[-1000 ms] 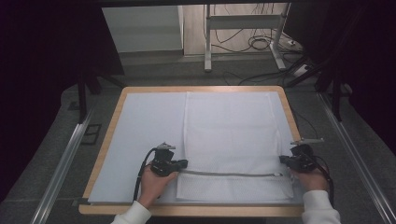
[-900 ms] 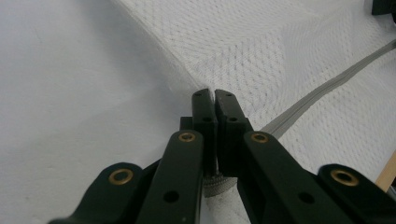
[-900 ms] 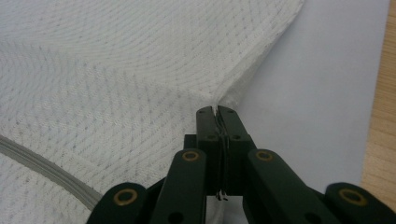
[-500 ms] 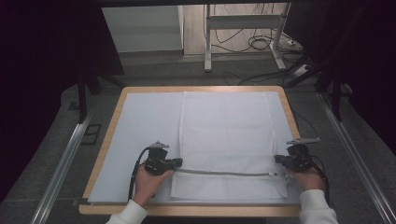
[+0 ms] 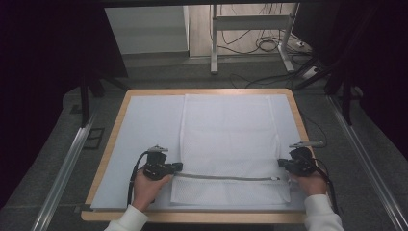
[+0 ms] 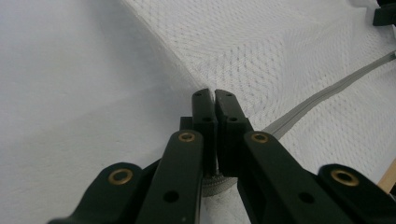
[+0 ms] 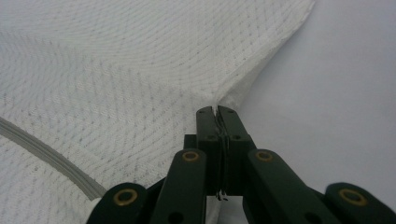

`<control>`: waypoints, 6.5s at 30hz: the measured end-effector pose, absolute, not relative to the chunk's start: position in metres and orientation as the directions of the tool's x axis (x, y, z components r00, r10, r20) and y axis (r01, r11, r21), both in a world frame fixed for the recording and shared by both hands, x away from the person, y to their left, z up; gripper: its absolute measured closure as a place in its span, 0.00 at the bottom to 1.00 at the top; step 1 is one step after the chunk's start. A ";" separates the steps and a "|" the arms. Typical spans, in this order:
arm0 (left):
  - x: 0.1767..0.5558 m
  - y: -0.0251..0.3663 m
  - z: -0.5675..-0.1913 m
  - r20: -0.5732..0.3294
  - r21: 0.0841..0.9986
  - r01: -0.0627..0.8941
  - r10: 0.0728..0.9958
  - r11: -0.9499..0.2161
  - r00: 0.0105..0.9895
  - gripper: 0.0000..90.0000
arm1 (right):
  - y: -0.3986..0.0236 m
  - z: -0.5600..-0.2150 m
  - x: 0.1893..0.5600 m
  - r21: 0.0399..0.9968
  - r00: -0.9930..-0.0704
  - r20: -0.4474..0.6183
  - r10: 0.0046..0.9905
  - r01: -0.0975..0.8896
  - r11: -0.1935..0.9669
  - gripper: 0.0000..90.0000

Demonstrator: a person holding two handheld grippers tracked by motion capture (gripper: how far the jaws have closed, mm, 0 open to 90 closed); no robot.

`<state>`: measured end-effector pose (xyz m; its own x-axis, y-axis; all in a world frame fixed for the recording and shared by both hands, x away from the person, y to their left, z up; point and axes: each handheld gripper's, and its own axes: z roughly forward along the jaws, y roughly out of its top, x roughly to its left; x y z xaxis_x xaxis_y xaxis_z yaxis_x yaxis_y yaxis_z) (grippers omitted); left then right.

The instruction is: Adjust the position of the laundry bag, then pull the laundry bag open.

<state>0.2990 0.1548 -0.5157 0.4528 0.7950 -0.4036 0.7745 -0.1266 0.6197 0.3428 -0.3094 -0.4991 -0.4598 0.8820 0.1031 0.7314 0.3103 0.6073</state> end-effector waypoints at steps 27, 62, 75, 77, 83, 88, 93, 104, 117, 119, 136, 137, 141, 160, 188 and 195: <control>0.295 0.178 -0.516 -0.400 0.622 0.774 0.802 -0.118 0.444 0.98 | -0.293 -0.502 0.342 0.614 -0.494 0.131 0.859 0.721 0.321 0.97; 0.288 0.211 -0.515 -0.388 0.621 0.780 0.832 -0.082 0.397 0.98 | -0.258 -0.504 0.340 0.641 -0.543 0.111 0.832 0.679 0.358 0.97; 0.286 0.220 -0.520 -0.381 0.613 0.786 0.844 -0.076 0.378 0.97 | -0.251 -0.506 0.340 0.646 -0.573 0.132 0.809 0.668 0.368 0.97; 0.285 0.221 -0.520 -0.380 0.614 0.786 0.845 -0.074 0.376 0.97 | -0.250 -0.507 0.340 0.647 -0.574 0.132 0.808 0.668 0.368 0.97; 0.284 0.223 -0.523 -0.378 0.608 0.790 0.847 -0.077 0.374 0.97 | -0.249 -0.508 0.340 0.642 -0.580 0.135 0.803 0.668 0.375 0.97; 0.284 0.221 -0.524 -0.334 0.631 0.768 0.855 -0.110 0.397 0.75 | -0.249 -0.509 0.339 0.640 -0.581 0.116 0.806 0.664 0.387 0.93; 0.285 0.221 -0.518 -0.292 0.674 0.731 0.871 -0.105 0.395 0.50 | -0.252 -0.504 0.338 0.663 -0.561 0.084 0.824 0.648 0.374 0.53; 0.279 0.194 -0.499 -0.225 0.722 0.673 0.864 -0.164 0.452 0.35 | -0.265 -0.492 0.334 0.736 -0.528 0.071 0.846 0.600 0.313 0.30; 0.278 0.159 -0.493 -0.225 0.720 0.662 0.832 -0.208 0.507 0.34 | -0.277 -0.486 0.331 0.776 -0.498 0.098 0.862 0.581 0.247 0.32; 0.280 0.155 -0.490 -0.240 0.725 0.659 0.823 -0.202 0.516 0.33 | -0.279 -0.486 0.331 0.777 -0.496 0.099 0.863 0.580 0.244 0.32; 0.286 0.105 -0.485 -0.263 0.704 0.664 0.777 -0.250 0.572 0.36 | -0.280 -0.485 0.329 0.781 -0.500 0.108 0.859 0.578 0.238 0.32; 0.286 0.104 -0.485 -0.266 0.702 0.665 0.774 -0.253 0.575 0.36 | -0.280 -0.485 0.329 0.781 -0.500 0.108 0.859 0.577 0.237 0.32; 0.284 0.097 -0.484 -0.273 0.703 0.663 0.764 -0.256 0.584 0.36 | -0.280 -0.485 0.328 0.781 -0.497 0.109 0.861 0.578 0.235 0.32; 0.286 0.067 -0.480 -0.318 0.695 0.671 0.727 -0.258 0.609 0.37 | -0.278 -0.485 0.327 0.776 -0.513 0.105 0.852 0.578 0.252 0.32; 0.291 0.008 -0.489 -0.345 0.674 0.671 0.672 -0.309 0.655 0.36 | -0.275 -0.489 0.329 0.767 -0.516 0.076 0.853 0.577 0.281 0.32; 0.291 -0.001 -0.494 -0.348 0.666 0.675 0.668 -0.317 0.658 0.35 | -0.275 -0.490 0.329 0.764 -0.514 0.084 0.853 0.583 0.276 0.32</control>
<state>0.2911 -0.0007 -0.4936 0.6577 0.6681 -0.3479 0.6747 -0.3173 0.6663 0.3292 -0.2754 -0.4898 -0.5143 0.8535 0.0839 0.5829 0.2761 0.7642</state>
